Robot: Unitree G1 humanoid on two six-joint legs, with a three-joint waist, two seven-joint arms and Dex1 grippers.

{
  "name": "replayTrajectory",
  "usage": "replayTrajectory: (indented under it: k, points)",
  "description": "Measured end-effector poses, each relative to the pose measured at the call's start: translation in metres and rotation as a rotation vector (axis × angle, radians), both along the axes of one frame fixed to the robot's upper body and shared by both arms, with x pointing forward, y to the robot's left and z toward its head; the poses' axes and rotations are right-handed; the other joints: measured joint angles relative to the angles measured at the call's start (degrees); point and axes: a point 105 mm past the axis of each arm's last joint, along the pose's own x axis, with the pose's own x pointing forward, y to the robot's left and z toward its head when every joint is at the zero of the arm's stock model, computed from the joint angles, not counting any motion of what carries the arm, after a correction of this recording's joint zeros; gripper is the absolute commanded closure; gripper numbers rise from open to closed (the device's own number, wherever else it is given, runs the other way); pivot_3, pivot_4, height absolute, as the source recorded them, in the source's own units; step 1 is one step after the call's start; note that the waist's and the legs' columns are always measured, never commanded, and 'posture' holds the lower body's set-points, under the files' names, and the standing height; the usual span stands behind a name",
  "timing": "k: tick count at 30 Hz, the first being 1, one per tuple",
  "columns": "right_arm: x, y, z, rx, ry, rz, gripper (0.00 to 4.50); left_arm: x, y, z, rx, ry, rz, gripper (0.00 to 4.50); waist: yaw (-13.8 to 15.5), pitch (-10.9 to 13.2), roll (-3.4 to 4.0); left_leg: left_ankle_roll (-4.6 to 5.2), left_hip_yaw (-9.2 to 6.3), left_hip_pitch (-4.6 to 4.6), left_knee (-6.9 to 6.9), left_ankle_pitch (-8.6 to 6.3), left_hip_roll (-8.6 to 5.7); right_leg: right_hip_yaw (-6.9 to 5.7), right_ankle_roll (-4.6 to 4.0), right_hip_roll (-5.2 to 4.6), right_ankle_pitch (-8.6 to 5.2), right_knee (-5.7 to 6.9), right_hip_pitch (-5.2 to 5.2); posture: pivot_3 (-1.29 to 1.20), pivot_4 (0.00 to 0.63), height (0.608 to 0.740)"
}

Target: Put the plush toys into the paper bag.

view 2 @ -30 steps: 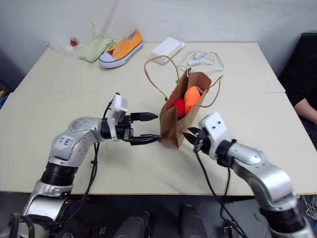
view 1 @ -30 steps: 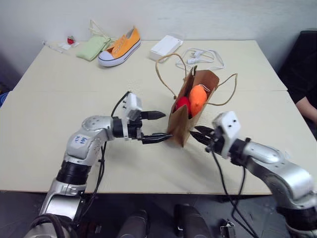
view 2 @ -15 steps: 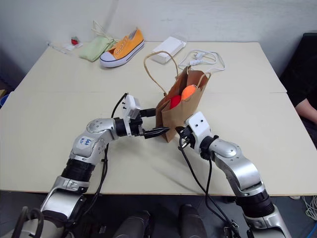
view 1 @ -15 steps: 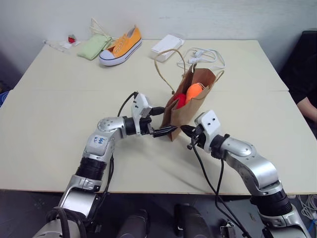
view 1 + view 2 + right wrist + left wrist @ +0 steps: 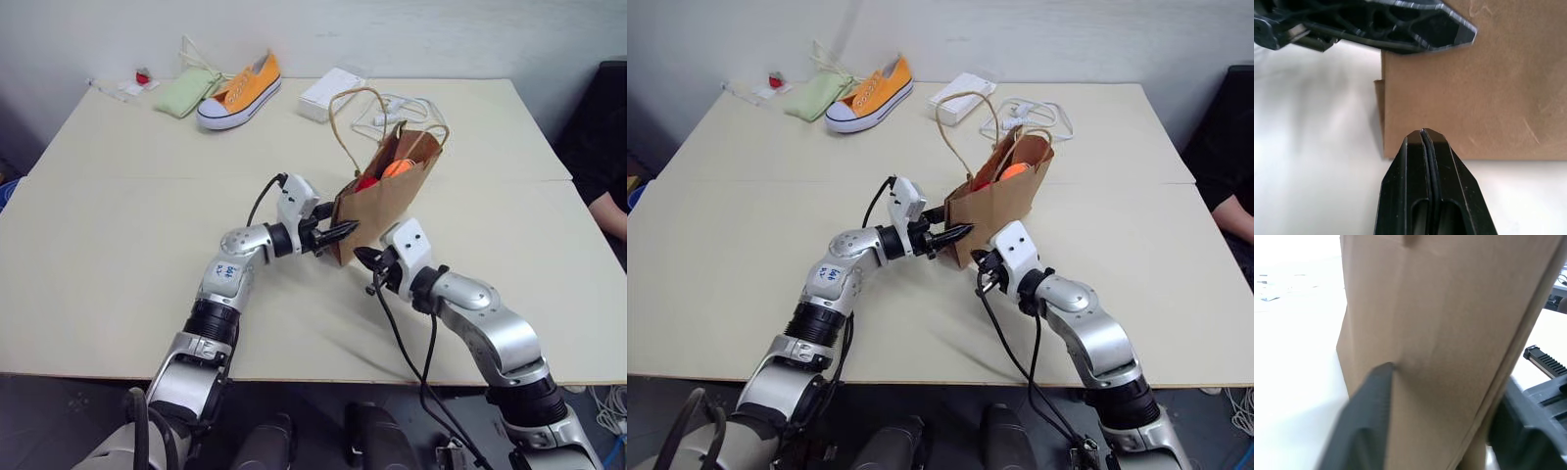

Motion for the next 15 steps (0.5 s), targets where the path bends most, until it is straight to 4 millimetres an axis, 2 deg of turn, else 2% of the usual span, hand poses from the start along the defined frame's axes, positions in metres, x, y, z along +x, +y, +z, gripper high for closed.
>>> replayTrajectory:
  k: [2, 4, 6, 8, 12, 15]
  points:
    - [-0.006, -0.002, 0.001, 0.006, -0.008, -0.001, 4.5, -0.002, -0.001, 0.002, -0.004, 0.001, -0.033, 3.78, 0.01, 0.0, 0.0, 0.0, -0.01, -0.01, -0.01, 0.0, 0.0, 0.0, 0.0, 0.0, 0.0, -0.01, -0.01, 0.0, 0.15, 0.74]
    - [-0.027, -0.013, 0.006, 0.027, -0.012, 0.013, 4.5, -0.012, 0.003, 0.002, 0.004, 0.02, -0.153, 4.38, 0.35, 0.0, 0.01, 0.0, -0.08, -0.1, -0.04, 0.0, 0.0, -0.07, 0.0, -0.01, 0.0, -0.06, -0.02, 0.0, 0.15, 0.74]
    - [-0.058, -0.035, 0.011, 0.016, 0.006, 0.015, 4.5, -0.021, 0.023, -0.001, 0.052, 0.03, -0.272, 4.45, 0.3, 0.0, 0.01, 0.03, -0.11, -0.13, -0.08, -0.02, 0.01, -0.11, 0.0, -0.01, 0.0, -0.06, 0.01, 0.0, 0.15, 0.74]
    - [-0.079, -0.054, 0.015, 0.0, 0.031, -0.003, 4.5, -0.023, 0.031, 0.0, 0.074, 0.016, -0.344, 4.45, 0.32, 0.0, -0.01, 0.05, -0.1, -0.08, 0.01, -0.03, -0.02, -0.11, 0.03, -0.01, 0.02, -0.19, 0.12, 0.0, 0.15, 0.74]
    - [-0.136, -0.08, 0.012, -0.053, 0.162, 0.002, 4.5, -0.022, 0.022, 0.017, 0.082, 0.009, -0.51, 4.45, 1.77, 0.02, -0.1, 0.13, -0.03, -0.01, 0.06, -0.02, -0.06, -0.07, 0.13, 0.01, 0.07, -0.18, 0.25, 0.0, 0.15, 0.74]
    - [-0.162, -0.098, 0.022, -0.081, 0.188, -0.037, 4.5, -0.021, 0.017, 0.022, 0.109, -0.004, -0.592, 4.45, 1.63, 0.03, -0.12, 0.24, 0.15, 0.09, 0.03, -0.04, -0.08, 0.0, 0.21, 0.04, 0.11, -0.17, 0.28, 0.0, 0.15, 0.74]
